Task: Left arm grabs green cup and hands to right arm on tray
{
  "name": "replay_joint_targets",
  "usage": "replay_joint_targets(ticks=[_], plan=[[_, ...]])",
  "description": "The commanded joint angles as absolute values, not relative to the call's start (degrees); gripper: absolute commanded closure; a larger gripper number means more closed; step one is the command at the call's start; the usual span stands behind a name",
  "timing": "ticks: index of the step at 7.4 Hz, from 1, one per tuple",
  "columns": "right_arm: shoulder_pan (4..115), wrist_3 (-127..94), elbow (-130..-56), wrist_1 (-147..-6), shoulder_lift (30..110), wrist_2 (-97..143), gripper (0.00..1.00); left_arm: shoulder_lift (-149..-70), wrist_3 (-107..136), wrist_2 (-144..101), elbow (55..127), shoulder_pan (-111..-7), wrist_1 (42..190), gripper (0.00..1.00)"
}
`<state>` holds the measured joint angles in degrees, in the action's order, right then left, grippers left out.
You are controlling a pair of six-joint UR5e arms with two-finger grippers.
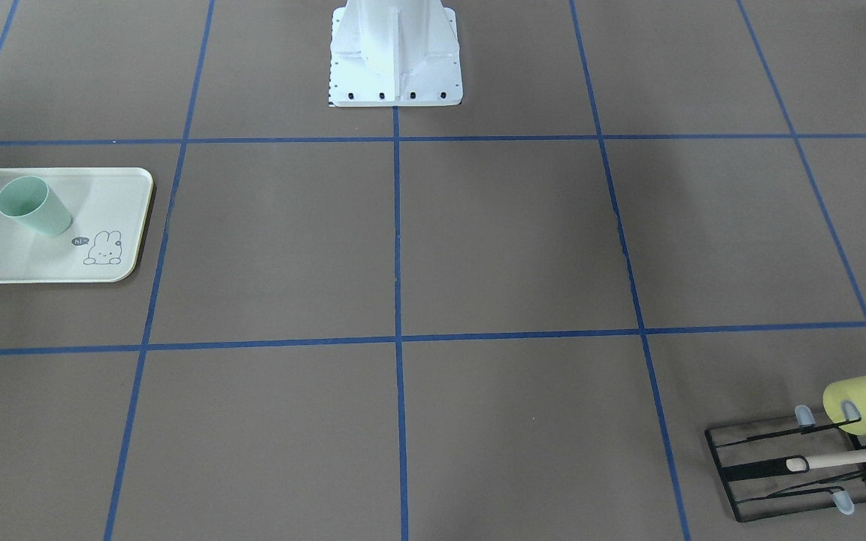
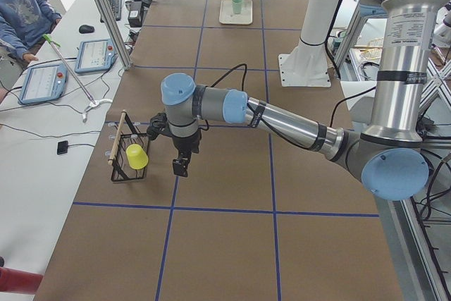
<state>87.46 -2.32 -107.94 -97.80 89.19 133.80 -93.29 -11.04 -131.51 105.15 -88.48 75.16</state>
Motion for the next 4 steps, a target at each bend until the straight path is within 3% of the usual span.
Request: replay_joint_targets(ticks=[1,4], plan=[[86.3,-2.3,-108.3,-100.0,88.8,133.2,0.0,-90.8,-12.2,-139.8,104.0,-90.9,75.1,0.0],[86.2,-2.3,-108.3,-100.0,88.8,133.1,0.0,-89.5,-11.9,-140.4,103.9,-91.4,75.5,0.0]])
